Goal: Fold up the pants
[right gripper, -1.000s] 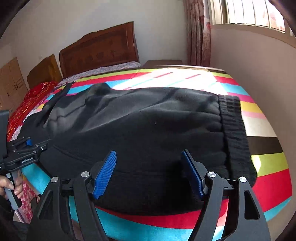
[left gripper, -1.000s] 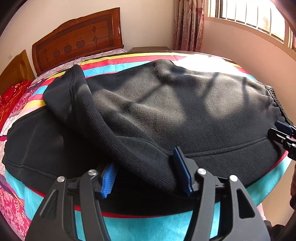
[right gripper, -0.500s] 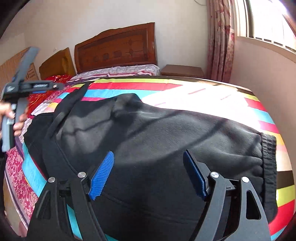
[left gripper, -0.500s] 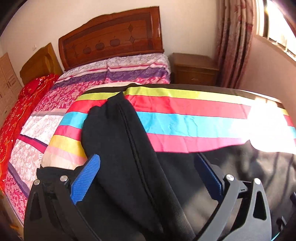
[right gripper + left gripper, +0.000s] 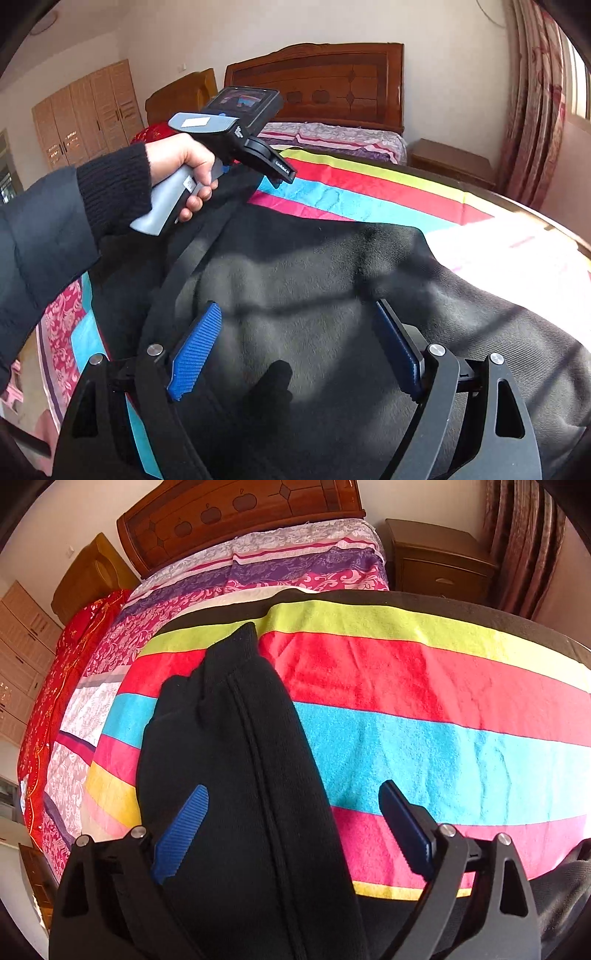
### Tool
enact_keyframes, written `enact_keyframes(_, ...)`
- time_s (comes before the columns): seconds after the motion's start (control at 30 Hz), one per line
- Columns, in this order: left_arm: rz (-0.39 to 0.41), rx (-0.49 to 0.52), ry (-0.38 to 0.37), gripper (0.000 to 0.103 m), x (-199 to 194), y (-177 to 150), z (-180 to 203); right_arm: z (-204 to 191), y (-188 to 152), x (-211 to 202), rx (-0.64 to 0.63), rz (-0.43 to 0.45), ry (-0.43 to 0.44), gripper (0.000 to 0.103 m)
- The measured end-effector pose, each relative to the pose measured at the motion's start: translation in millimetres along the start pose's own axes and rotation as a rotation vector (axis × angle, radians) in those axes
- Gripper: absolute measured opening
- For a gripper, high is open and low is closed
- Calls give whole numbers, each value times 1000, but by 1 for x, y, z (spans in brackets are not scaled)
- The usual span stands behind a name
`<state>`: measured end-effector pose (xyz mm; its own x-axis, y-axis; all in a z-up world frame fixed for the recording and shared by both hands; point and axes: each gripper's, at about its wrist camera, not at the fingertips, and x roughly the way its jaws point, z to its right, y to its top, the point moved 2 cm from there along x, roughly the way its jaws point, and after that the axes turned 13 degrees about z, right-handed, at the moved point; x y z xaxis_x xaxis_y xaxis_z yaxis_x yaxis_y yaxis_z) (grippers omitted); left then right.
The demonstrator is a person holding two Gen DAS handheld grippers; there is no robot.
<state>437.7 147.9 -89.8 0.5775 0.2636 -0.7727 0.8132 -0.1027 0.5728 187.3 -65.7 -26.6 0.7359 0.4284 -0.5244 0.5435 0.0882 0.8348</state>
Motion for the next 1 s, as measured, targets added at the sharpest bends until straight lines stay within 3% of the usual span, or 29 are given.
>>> enact_keyframes(0.07,-2,18,15,92,5,1,1,13,-3,21,44,-27,-64,85)
enact_keyframes(0.13,1,44,27,90,9,1,1,25,-17,42,94,-122,-132,86)
enact_keyframes(0.23,23,47,26,90,13,0,-3,24,-20,39,101,-119,-107,88)
enact_keyframes(0.27,31,36,22,84,13,0,-6,24,-21,41,103,-133,-110,88)
enact_keyframes(0.33,40,-16,-4,16,14,-2,-18,24,-20,39,101,-130,-109,89)
enact_keyframes(0.4,67,-94,-61,9,6,-2,-32,25,-20,37,104,-129,-105,90)
enact_keyframes(0.6,264,-224,-102,8,-52,-13,-86,27,-22,38,119,-124,-90,91)
enact_keyframes(0.73,381,-319,-76,8,-107,-51,-140,26,-22,39,121,-122,-88,91)
enact_keyframes(0.87,409,-399,-62,8,-144,-109,-192,26,-22,40,121,-122,-87,91)
enact_keyframes(1.0,351,-444,-31,8,-146,-180,-218,27,-22,41,122,-122,-87,91)
